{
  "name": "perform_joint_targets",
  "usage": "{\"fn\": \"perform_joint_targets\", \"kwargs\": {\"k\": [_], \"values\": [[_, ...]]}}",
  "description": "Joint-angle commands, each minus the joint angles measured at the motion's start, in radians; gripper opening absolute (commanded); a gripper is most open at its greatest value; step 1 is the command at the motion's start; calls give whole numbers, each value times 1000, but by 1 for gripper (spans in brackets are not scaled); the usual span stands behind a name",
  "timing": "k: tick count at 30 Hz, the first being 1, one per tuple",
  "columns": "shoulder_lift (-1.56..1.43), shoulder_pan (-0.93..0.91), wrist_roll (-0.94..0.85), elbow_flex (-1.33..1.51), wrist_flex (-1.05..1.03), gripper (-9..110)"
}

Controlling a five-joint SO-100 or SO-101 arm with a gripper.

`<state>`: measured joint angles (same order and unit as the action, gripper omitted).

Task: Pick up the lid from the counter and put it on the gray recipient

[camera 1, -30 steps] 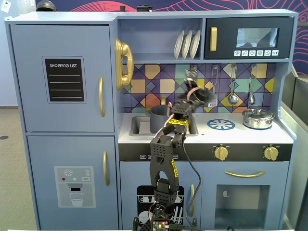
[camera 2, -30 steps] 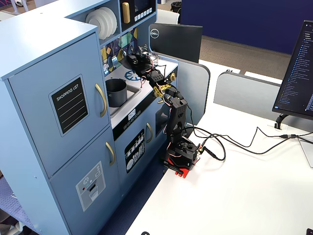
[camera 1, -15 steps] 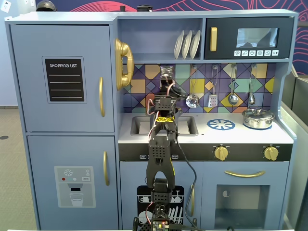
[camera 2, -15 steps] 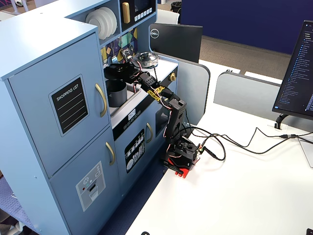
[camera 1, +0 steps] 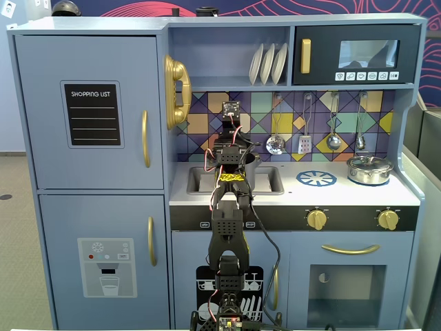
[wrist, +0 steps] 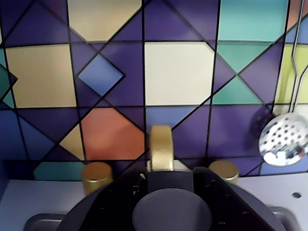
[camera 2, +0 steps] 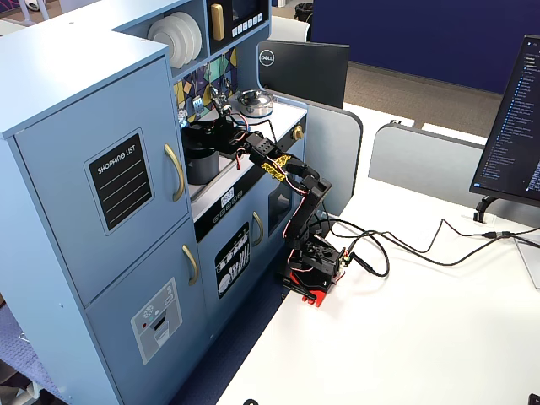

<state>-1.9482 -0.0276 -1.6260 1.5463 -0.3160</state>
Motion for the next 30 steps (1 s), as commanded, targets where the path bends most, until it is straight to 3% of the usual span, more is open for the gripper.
{"fn": "perform_joint_targets", "kwargs": {"k": [1,30], "values": [[-75,-15,28,3,57,0],[17,-43,48,107,193,0]]}}
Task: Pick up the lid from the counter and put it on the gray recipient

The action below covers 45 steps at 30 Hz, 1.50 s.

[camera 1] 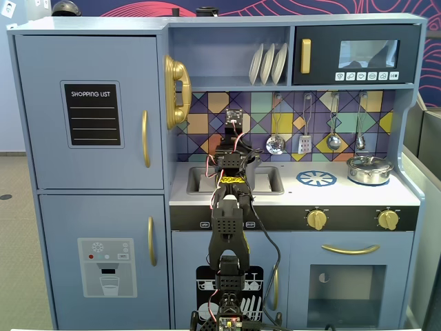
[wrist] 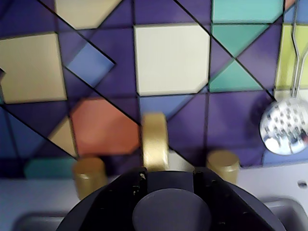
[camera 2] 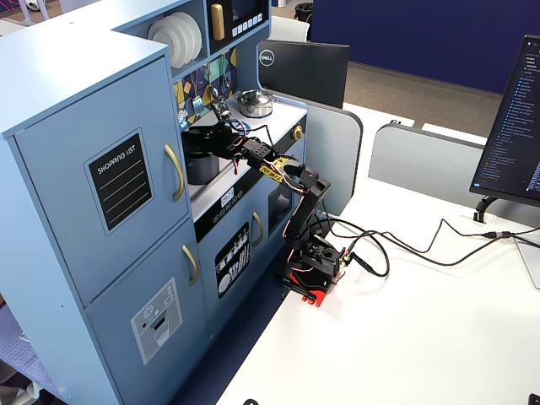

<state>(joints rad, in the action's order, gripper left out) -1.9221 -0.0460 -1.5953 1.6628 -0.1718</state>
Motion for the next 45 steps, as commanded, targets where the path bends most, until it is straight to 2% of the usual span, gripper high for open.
{"fn": "perform_joint_targets", "kwargs": {"k": [1,16,29,30,33,36,40,45], "values": [[-9,-25,15,0,57,0],[15,-11,15,49,120,0],[-64,17,17,89,52,0],[-72,18,21,95,51,1],[-91,9,43,109,43,17],[-98,0,41,86,6,26],[-120,-3,18,9,-57,27],[-264,5,9,-49,-301,24]]}}
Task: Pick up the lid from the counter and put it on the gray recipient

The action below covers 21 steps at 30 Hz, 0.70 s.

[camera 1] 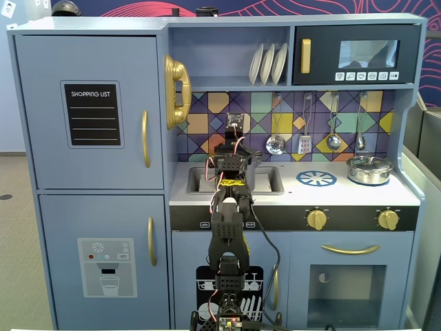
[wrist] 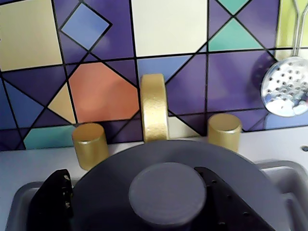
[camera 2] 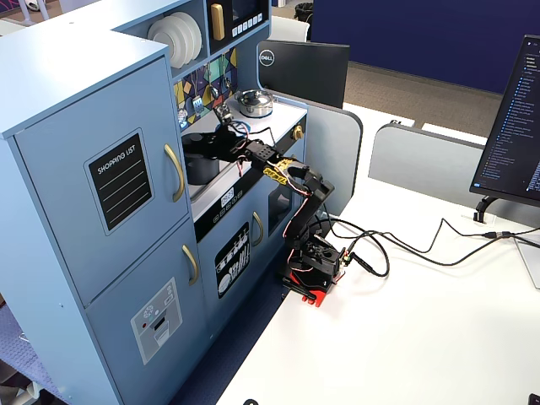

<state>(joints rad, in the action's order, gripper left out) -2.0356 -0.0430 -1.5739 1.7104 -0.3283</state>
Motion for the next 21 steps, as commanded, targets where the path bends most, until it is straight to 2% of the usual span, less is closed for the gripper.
{"fn": "perform_joint_targets", "kwargs": {"k": [1,9,12,13,16,21], "values": [[-195,8,-14,-94,-209,23],[-604,-21,43,18,-882,12],[-733,8,75,179,-1011,4],[-756,23,77,244,-1025,0],[-795,32,37,462,-1005,0],[-836,-8,98,828,-749,0]]}}
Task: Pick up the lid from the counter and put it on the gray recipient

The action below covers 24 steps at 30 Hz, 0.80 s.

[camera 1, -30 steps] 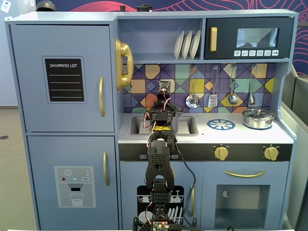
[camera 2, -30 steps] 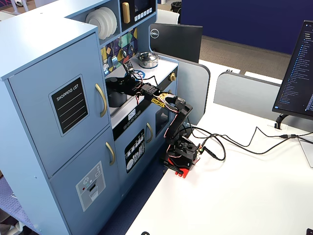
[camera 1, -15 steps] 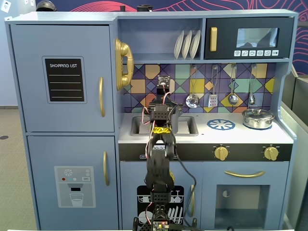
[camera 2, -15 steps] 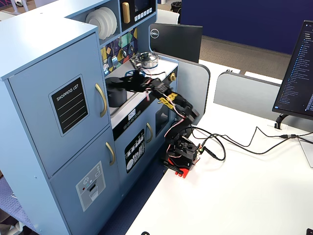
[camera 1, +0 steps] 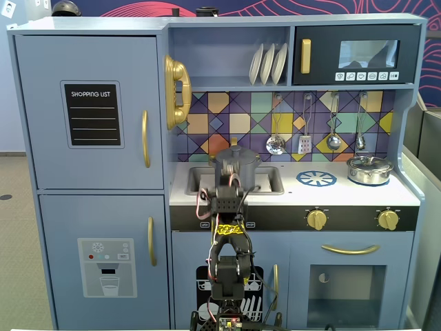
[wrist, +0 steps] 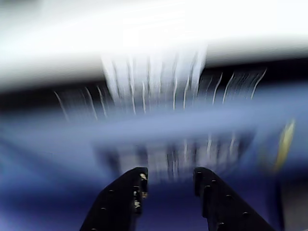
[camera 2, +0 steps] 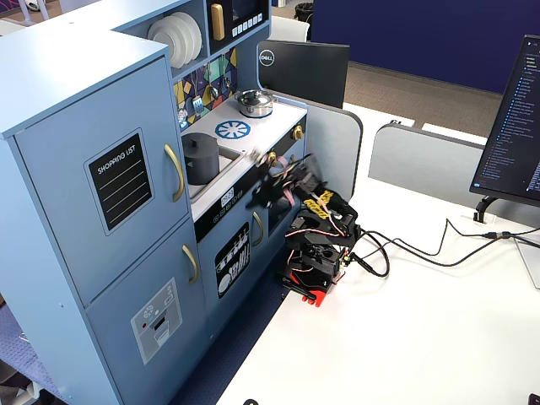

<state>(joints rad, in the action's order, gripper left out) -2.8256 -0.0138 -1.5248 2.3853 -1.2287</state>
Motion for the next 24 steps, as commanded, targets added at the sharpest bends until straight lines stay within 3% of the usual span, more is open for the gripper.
{"fn": "perform_joint_targets", "kwargs": {"k": [1,6,11,17,24], "values": [[-57,-38,66,221,201,0],[-167,-20,89,492,261,0],[-351,-38,0,615,-20,0],[-353,-20,-12,615,-284,3],[-353,-46,15,615,-302,4]]}}
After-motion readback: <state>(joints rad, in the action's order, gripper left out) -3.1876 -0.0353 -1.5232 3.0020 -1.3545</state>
